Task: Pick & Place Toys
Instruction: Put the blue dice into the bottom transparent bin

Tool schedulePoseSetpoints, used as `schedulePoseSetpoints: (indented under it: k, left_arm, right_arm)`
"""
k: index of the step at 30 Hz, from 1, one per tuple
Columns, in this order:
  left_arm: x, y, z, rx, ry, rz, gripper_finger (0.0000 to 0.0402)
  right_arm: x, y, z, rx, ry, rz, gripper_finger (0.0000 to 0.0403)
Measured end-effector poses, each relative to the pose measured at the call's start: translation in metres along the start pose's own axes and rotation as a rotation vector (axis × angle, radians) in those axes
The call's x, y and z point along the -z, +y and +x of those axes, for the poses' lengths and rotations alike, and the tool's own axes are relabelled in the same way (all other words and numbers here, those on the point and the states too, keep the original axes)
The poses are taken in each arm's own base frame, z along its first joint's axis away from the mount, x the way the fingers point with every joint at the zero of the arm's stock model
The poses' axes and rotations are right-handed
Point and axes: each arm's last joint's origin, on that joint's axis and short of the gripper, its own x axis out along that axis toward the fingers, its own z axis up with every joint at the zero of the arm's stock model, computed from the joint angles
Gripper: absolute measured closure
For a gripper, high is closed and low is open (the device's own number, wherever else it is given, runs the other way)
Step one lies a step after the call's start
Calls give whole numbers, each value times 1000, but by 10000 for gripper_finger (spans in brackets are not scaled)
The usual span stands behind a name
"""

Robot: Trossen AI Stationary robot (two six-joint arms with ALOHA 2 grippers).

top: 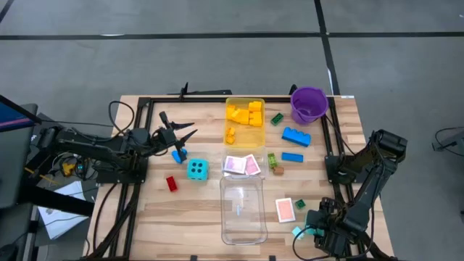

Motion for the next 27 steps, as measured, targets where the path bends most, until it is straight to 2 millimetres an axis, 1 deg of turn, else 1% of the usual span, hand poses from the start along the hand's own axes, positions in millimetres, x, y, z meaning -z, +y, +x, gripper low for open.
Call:
schedulePoseSetpoints:
  k: [4, 7, 10, 14, 16, 21, 23, 25, 27]
  left_arm:
    - [0, 0, 0, 0, 0, 0, 294]
    - [0, 0, 0, -1, 0, 0, 294]
    - [0, 0, 0, 0, 0, 3, 294]
    - [0, 0, 0, 0, 0, 4, 294]
    - [0, 0, 0, 0, 0, 5, 294]
    - [0, 0, 0, 0, 0, 5, 294]
    - [0, 0, 0, 0, 0, 6, 294]
    - [0, 0, 0, 0, 0, 7, 294]
    - [0, 0, 0, 0, 0, 7, 294]
  right_arm:
    - [-5, 0, -1, -6, 4, 33, 38]
    - [-10, 2, -7, -23, 3, 75, 60]
    - [-14, 6, -15, -47, -74, 106, 69]
    - [-23, 7, -40, -92, -233, 156, 73]
    - [-27, 5, -51, -89, -277, 163, 73]
    - [-36, -3, -86, -54, -373, 176, 74]
    - [-43, -5, -100, -53, -473, 171, 74]
    - [-53, -5, -112, -47, -609, 159, 74]
    - [-65, -7, -119, -6, -696, 134, 74]
